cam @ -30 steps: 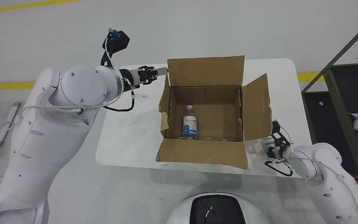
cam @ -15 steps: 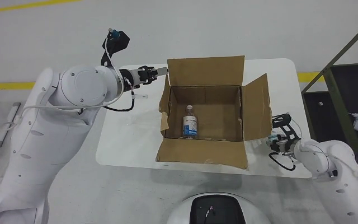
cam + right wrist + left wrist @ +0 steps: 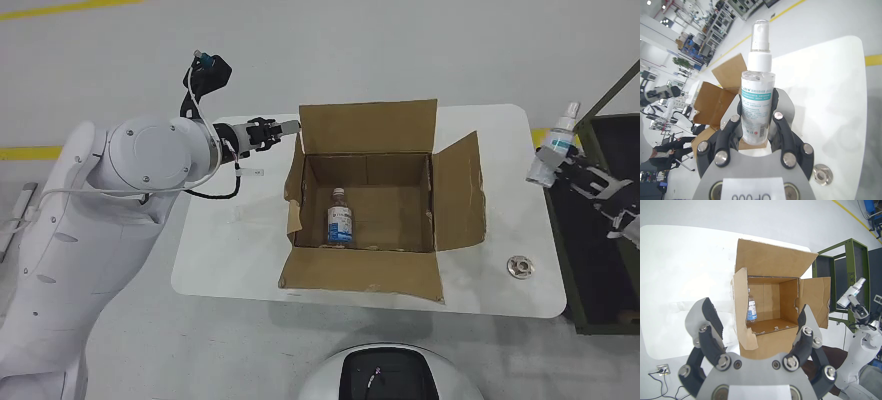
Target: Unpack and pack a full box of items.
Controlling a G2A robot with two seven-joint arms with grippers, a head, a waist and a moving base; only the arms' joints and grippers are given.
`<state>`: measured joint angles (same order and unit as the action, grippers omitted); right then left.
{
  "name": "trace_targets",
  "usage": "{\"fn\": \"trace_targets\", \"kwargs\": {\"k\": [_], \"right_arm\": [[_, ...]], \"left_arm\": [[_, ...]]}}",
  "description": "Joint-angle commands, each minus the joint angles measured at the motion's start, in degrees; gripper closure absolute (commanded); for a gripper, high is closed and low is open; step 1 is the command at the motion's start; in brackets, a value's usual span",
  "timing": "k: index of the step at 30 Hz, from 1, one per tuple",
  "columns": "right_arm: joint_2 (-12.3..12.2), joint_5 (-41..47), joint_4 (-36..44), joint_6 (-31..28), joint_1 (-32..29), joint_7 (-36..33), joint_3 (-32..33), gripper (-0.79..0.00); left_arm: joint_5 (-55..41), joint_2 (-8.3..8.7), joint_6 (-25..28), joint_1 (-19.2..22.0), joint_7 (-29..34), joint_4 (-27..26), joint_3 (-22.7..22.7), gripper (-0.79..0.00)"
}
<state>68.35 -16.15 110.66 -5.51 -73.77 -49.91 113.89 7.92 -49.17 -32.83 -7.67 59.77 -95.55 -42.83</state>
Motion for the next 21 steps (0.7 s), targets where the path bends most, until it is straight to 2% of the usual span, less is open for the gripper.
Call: {"fn": "trace_targets", "kwargs": {"k": [1, 5, 8, 15, 20, 21], "right_arm": [[-0.11, 2.38, 1.42, -0.72, 0.06, 0.64, 0.30, 0.000], [-0.34, 11.27, 2.94, -1.23, 0.74, -1.55, -0.45, 0.000], [-0.64, 13.86, 4.80, -1.32, 1.51, -4.01, -2.61, 0.000], [-0.96, 12.46, 5.27, -0.08, 3.60, -6.85, -13.82, 0.000], [-0.96, 12.46, 5.27, -0.08, 3.60, -6.85, -13.82, 0.000], [-0.96, 12.46, 5.27, -0.08, 3.60, -6.85, -13.82, -0.028]], "left_arm": [[0.00, 0.00, 0.00, 0.00, 0.00, 0.00, 0.00, -0.785], [0.00, 0.00, 0.00, 0.00, 0.00, 0.00, 0.00, -0.785], [0.00, 0.00, 0.00, 0.00, 0.00, 0.00, 0.00, -0.785], [0.00, 0.00, 0.00, 0.00, 0.00, 0.00, 0.00, -0.785], [0.00, 0.00, 0.00, 0.00, 0.00, 0.00, 0.00, -0.785], [0.00, 0.00, 0.00, 0.00, 0.00, 0.00, 0.00, -0.785]]}}
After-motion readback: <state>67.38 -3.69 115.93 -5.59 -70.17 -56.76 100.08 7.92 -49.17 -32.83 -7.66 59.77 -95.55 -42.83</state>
